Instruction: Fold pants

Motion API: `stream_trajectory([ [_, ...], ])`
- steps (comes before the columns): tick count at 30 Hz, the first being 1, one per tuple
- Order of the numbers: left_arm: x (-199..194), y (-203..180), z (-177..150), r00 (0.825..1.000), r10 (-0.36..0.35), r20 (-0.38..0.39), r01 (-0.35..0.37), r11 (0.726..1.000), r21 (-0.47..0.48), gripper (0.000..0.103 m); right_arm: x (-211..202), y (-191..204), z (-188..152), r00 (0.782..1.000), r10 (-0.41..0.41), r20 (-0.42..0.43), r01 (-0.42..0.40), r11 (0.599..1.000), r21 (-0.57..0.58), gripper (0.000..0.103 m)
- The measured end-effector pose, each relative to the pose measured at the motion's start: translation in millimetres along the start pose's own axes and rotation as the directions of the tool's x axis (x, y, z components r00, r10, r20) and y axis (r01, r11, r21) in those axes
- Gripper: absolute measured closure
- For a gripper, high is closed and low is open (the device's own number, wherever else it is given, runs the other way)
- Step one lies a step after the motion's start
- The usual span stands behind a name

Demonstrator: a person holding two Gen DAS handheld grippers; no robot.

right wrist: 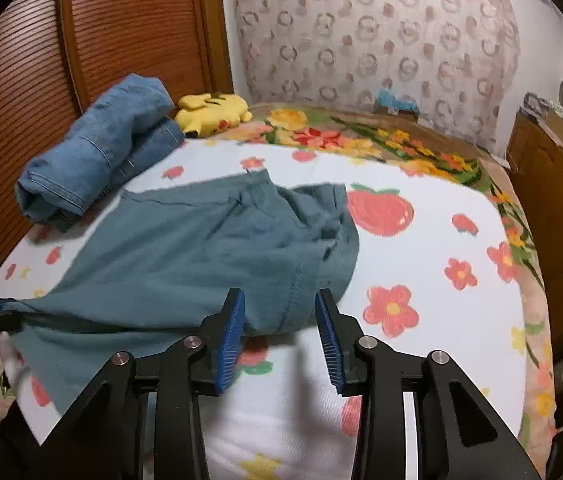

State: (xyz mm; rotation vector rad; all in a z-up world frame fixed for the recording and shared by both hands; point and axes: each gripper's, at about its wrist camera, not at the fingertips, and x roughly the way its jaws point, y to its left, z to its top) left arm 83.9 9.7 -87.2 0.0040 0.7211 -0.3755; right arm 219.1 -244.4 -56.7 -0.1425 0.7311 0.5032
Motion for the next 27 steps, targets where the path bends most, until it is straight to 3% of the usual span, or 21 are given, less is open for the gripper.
stream_trajectory([
  [7,10,6,-5,0.999,0.007,-0.032,-0.007,1.000,-0.013,0.094,25,-16,2,0.997,0.062,-0.038,-0.059,0.996,0.074,0.065],
  [10,9,5,-3,0.999,0.003,-0.032,-0.003,1.000,-0.008,0.094,28,-20,2,0.994,0.099,-0.053,-0.094,0.992,0.086,0.097],
  [11,8,3,-2,0.999,0.000,-0.034,0.000,1.000,-0.003,0.094,28,-20,3,0.994,0.099,-0.054,-0.094,0.992,0.078,0.098],
  [19,-20,-9,7,0.999,-0.037,0.026,0.036,0.999,0.022,0.095,-14,0,41,0.995,0.063,0.071,-0.063,0.998,-0.002,0.099],
  [27,-36,12,4,0.998,0.006,0.057,-0.005,1.000,-0.023,0.095,-18,42,74,0.990,0.076,0.122,-0.063,0.993,-0.103,0.099],
])
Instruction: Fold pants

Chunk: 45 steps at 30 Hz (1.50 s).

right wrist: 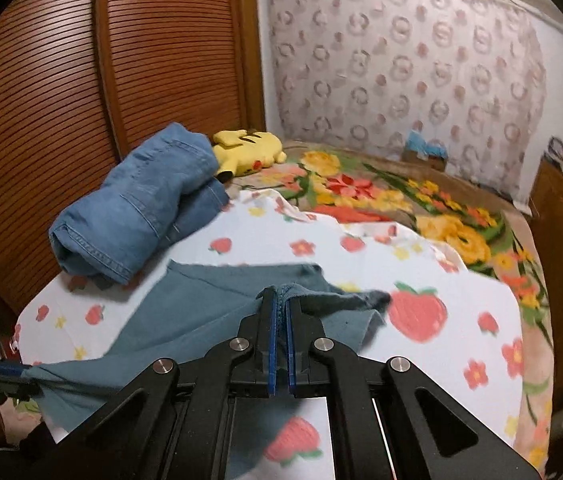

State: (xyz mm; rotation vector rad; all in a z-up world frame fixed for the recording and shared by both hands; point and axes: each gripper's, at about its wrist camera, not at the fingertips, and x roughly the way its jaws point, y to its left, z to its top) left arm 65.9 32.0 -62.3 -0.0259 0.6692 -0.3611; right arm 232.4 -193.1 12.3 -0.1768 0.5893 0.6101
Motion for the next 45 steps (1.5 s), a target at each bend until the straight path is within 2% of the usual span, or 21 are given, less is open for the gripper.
stream_trajectory([
  [7,10,16,-23,0.999,0.022,-0.050,-0.025,0.998,-0.052,0.095,41,25,7,0.999,0.020,-0.033,-0.022,0.999,-0.050,0.099],
  [13,19,21,-33,0.996,0.020,-0.083,-0.026,0.997,-0.068,0.095,60,27,5,0.997,0.026,-0.070,-0.030,0.998,-0.058,0.099],
  [14,21,21,-35,0.996,0.021,-0.089,-0.027,0.997,-0.070,0.095,61,27,3,0.997,0.022,-0.074,-0.026,0.998,-0.057,0.094],
  [17,23,22,-39,0.995,0.024,-0.096,-0.031,0.997,-0.076,0.095,56,24,3,0.997,0.010,-0.080,-0.013,0.999,-0.042,0.077],
  [20,23,22,-39,0.995,0.025,-0.095,-0.032,0.997,-0.075,0.095,49,19,3,0.997,0.014,-0.072,-0.016,1.000,-0.017,0.073],
  [29,24,20,-37,0.994,0.044,-0.095,-0.050,0.997,-0.063,0.092,14,15,-35,0.996,0.019,-0.091,-0.015,0.999,0.046,0.071],
  [30,24,20,-36,0.994,0.048,-0.094,-0.054,0.997,-0.059,0.088,9,16,-40,0.995,0.025,-0.093,-0.021,0.999,0.048,0.071],
  [34,26,19,-32,0.995,0.053,-0.083,-0.057,0.997,-0.043,0.057,-5,21,-56,0.995,0.044,-0.094,-0.039,0.997,0.062,0.071],
  [36,26,18,-28,0.996,0.047,-0.078,-0.051,0.998,-0.038,0.052,-10,23,-65,0.994,0.053,-0.095,-0.046,0.996,0.070,0.071],
  [39,25,17,-22,0.997,0.046,-0.061,-0.048,0.998,-0.032,0.024,-15,24,-75,0.994,0.053,-0.096,-0.045,0.996,0.076,0.071],
  [45,29,14,-7,0.997,0.052,-0.048,-0.052,0.999,-0.009,0.020,-19,23,-87,0.995,0.042,-0.088,-0.033,0.995,0.096,0.071],
])
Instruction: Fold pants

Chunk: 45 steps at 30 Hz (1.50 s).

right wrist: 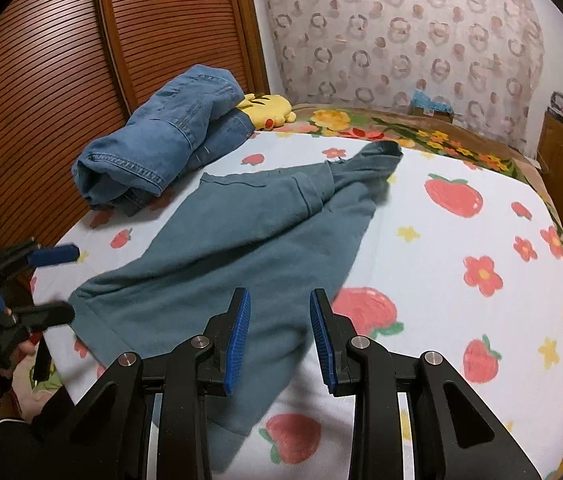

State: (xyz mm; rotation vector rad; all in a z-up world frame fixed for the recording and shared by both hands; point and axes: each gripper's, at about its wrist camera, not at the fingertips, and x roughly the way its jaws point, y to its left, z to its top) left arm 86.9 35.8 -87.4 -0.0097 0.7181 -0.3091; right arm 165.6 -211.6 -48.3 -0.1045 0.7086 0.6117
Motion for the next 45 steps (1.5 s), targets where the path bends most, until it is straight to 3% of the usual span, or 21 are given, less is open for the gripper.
stream_trajectory([
  [4,10,-6,10,1.000,0.002,-0.008,-0.001,0.999,0.033,0.020,0,-5,-7,1.000,-0.017,0.003,0.017,1.000,0.018,0.071],
  [11,31,-7,34,1.000,-0.015,-0.018,0.015,0.999,0.037,0.020,5,-10,-15,0.999,-0.040,-0.005,0.040,0.998,0.039,0.054],
  [18,49,-11,61,0.999,-0.036,-0.028,0.038,0.996,0.086,0.020,10,-17,-17,0.997,-0.069,-0.026,0.071,0.995,0.066,0.054],
  [23,70,-18,82,0.996,-0.067,-0.062,0.074,0.991,0.114,0.030,7,-13,-20,0.995,-0.099,-0.011,0.099,0.993,0.060,0.054],
  [28,92,-26,97,0.991,-0.085,-0.107,0.101,0.984,0.148,0.050,6,-11,-22,0.994,-0.108,-0.005,0.108,0.993,0.048,0.054],
  [41,157,-35,118,0.973,-0.009,-0.232,0.060,0.975,0.213,0.060,1,-23,-24,0.995,-0.098,0.019,0.096,0.992,0.082,0.054],
  [44,162,-32,118,0.970,0.006,-0.242,0.049,0.975,0.218,0.070,1,-24,-25,0.995,-0.093,0.019,0.091,0.992,0.082,0.054],
  [45,163,-30,117,0.971,0.009,-0.241,0.046,0.974,0.220,0.079,1,-24,-25,0.996,-0.092,0.019,0.090,0.993,0.082,0.054],
])
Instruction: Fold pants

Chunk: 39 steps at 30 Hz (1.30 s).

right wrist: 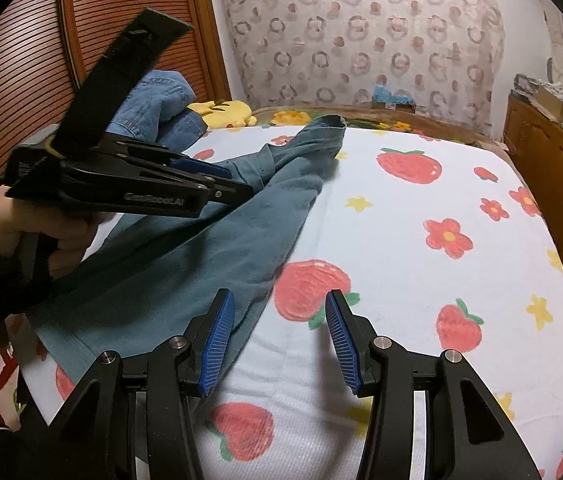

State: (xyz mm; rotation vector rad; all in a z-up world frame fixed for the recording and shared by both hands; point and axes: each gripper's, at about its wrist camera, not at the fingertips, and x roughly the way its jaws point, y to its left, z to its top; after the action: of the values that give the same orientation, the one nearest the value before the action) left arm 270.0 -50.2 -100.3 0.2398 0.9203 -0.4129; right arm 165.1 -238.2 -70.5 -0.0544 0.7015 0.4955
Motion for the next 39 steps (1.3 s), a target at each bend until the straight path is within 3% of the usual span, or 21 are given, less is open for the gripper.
stream_trajectory([
  [4,-5,4,-1,0.999,0.026,0.021,-0.026,1.000,-0.009,0.097,-1,-2,0,1.000,0.001,0.001,-0.001,1.000,0.006,0.054],
  [11,-47,39,-11,0.989,0.108,0.100,-0.100,0.992,-0.083,0.098,0,-2,0,1.000,-0.005,-0.001,0.005,1.000,0.008,0.054],
  [17,-66,73,-20,0.980,0.168,0.111,-0.151,0.978,-0.142,0.098,1,-2,1,1.000,-0.013,-0.007,0.013,1.000,0.009,0.054],
  [26,-74,84,-23,0.969,0.211,0.127,-0.186,0.966,-0.180,0.098,3,-3,2,1.000,-0.027,-0.016,0.027,1.000,0.006,0.054],
  [29,-70,79,-26,0.975,0.188,0.122,-0.166,0.972,-0.167,0.084,3,-3,1,0.999,-0.028,-0.017,0.028,1.000,0.005,0.054],
  [31,-67,74,-29,0.977,0.178,0.118,-0.159,0.975,-0.152,0.064,2,-3,1,0.999,-0.030,-0.018,0.030,1.000,0.006,0.054],
  [33,-60,69,-30,0.981,0.157,0.114,-0.141,0.980,-0.142,0.057,2,-4,1,0.999,-0.030,-0.019,0.030,1.000,0.005,0.054],
  [39,-34,54,-23,0.990,0.117,0.080,-0.108,0.989,-0.105,0.057,1,-4,1,0.999,-0.026,-0.021,0.026,1.000,0.007,0.054],
])
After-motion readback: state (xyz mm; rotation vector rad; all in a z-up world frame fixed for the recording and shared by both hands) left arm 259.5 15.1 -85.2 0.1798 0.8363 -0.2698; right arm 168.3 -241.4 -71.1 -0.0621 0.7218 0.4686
